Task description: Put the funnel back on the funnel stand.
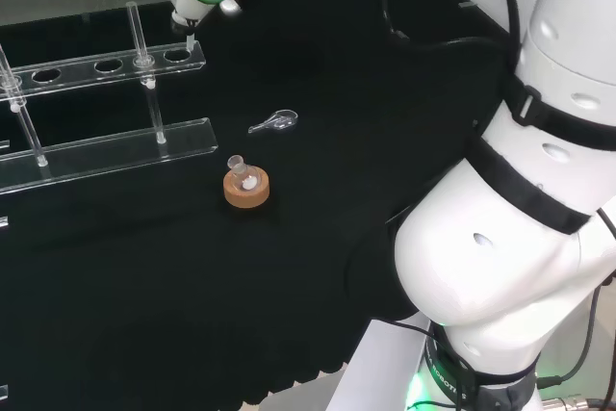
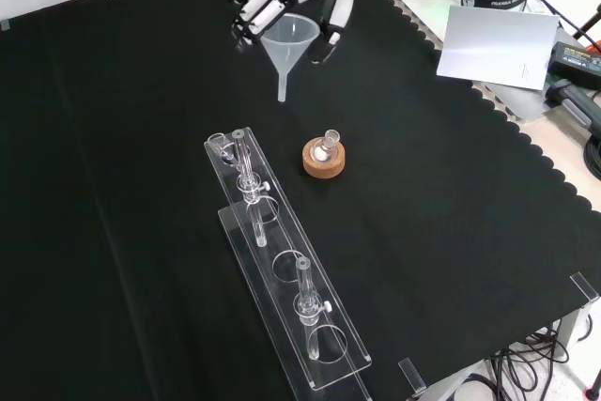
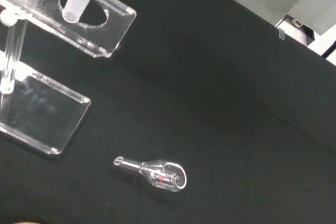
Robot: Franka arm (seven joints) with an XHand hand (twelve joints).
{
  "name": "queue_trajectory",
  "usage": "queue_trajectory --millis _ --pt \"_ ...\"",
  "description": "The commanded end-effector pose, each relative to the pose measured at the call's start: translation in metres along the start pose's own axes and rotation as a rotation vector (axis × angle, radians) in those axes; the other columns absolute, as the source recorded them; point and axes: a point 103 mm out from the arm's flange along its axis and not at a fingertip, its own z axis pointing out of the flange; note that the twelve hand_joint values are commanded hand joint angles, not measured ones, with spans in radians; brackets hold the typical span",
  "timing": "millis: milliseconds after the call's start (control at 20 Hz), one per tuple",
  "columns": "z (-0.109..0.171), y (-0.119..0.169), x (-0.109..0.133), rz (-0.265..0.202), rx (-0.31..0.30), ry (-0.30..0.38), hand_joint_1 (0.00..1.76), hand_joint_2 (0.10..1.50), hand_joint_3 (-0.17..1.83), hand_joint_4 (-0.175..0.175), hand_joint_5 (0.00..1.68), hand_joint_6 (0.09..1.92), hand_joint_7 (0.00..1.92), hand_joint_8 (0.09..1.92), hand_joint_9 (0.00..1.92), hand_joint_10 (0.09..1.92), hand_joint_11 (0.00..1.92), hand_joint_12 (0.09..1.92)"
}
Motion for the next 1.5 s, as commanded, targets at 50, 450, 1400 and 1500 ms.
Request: queue_trajectory --millis 50,450,1400,1500 --pt "0.006 0.048 0.009 -0.034 0.015 -0.027 0.74 0.80 0.44 -0.024 0.51 0.50 0.70 0.73 1.13 0.45 0.70 1.21" --pt "0.011 0.078 0.020 -0.057 0.020 -0.029 0.74 0.80 0.44 -0.026 0.50 0.50 0.69 0.73 1.13 0.45 0.71 1.22" --pt "0.033 0.099 0.010 -0.052 0.049 -0.016 0.74 0.80 0.44 -0.027 0.50 0.50 0.69 0.73 1.12 0.46 0.71 1.22" --pt "0.035 0.101 0.012 -0.056 0.056 -0.019 0.74 0.80 0.45 -0.027 0.50 0.50 0.69 0.73 1.12 0.47 0.71 1.22"
